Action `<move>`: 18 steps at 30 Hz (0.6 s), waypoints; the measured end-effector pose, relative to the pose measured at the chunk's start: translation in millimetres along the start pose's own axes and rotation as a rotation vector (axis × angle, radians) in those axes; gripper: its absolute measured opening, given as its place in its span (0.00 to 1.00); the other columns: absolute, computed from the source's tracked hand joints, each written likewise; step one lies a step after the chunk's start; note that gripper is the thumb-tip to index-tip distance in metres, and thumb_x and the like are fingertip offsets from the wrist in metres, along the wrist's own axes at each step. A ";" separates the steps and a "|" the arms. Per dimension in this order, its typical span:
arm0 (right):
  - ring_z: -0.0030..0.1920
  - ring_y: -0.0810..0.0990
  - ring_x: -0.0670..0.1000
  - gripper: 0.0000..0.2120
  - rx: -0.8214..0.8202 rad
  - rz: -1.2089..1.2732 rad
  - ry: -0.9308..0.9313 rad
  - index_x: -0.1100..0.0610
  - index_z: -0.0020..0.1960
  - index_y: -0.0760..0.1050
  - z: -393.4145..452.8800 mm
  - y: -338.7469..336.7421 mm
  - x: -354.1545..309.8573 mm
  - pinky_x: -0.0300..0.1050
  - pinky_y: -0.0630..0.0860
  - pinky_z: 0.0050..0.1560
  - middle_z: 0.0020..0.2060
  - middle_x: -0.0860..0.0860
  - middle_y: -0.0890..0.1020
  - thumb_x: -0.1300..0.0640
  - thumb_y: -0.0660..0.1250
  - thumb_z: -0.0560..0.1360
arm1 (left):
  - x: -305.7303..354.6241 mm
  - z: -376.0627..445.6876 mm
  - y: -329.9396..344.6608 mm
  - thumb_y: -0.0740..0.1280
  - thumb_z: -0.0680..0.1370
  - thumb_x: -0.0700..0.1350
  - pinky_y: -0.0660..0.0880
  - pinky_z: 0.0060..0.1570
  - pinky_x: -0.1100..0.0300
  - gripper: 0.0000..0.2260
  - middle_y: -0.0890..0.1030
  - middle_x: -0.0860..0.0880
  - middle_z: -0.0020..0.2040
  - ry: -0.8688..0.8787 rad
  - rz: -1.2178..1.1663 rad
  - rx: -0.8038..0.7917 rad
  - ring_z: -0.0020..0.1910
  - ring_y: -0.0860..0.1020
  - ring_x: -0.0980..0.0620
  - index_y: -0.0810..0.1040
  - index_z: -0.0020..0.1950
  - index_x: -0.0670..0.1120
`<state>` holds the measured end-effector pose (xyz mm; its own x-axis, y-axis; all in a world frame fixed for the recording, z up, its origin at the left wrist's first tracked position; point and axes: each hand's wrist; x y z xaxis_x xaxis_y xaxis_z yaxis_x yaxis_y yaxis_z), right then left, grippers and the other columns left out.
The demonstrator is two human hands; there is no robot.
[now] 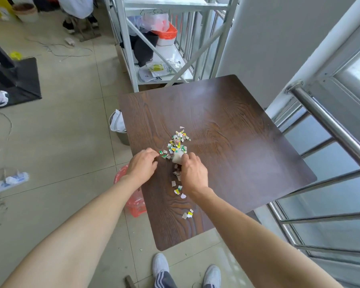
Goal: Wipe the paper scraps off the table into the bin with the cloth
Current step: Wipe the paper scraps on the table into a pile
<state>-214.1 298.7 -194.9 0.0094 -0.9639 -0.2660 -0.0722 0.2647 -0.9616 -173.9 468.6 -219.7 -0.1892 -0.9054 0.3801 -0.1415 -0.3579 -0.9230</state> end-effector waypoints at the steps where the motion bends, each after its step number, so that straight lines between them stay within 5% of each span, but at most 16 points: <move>1: 0.49 0.76 0.61 0.08 0.048 -0.025 -0.010 0.62 0.50 0.72 -1.0 -5.6 6.5 0.51 0.69 0.37 0.49 0.59 0.76 0.68 0.59 0.72 | -2.7 2.1 -2.3 0.63 0.76 0.38 0.72 0.57 0.54 0.13 0.78 0.46 0.60 -0.006 -0.034 0.006 0.57 0.77 0.43 0.78 0.60 0.42; 4: 0.45 0.78 0.63 0.06 0.141 -0.145 0.085 0.61 0.48 0.74 -14.7 -17.4 38.7 0.53 0.73 0.37 0.44 0.59 0.77 0.65 0.60 0.73 | -9.9 8.1 -8.2 0.60 0.77 0.35 0.73 0.51 0.53 0.14 0.78 0.46 0.60 -0.030 -0.099 0.014 0.55 0.78 0.43 0.78 0.59 0.41; 10: 0.53 0.77 0.64 0.11 -0.069 0.065 0.504 0.63 0.58 0.67 -53.5 0.7 41.0 0.53 0.72 0.45 0.55 0.62 0.74 0.66 0.55 0.76 | -12.0 19.0 -8.1 0.64 0.76 0.38 0.74 0.54 0.48 0.17 0.73 0.43 0.59 -0.103 -0.080 -0.021 0.56 0.75 0.42 0.73 0.66 0.40; 18: 0.55 0.77 0.64 0.10 -0.089 0.410 0.530 0.64 0.58 0.68 -9.3 13.5 -58.7 0.53 0.72 0.53 0.58 0.61 0.73 0.66 0.56 0.77 | -26.6 27.0 -2.9 0.66 0.75 0.39 0.69 0.64 0.50 0.20 0.71 0.45 0.67 -0.065 -0.012 -0.025 0.63 0.70 0.43 0.72 0.67 0.40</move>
<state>-224.9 358.7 -191.7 -0.5250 -0.6758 -0.5174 -0.0474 0.6301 -0.7750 -142.2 487.5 -228.8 -0.1235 -0.9142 0.3861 -0.1681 -0.3642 -0.9160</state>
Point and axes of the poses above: each hand's wrist, its own z-axis towards the middle knuckle, its own y-axis out of the palm, x = y × z
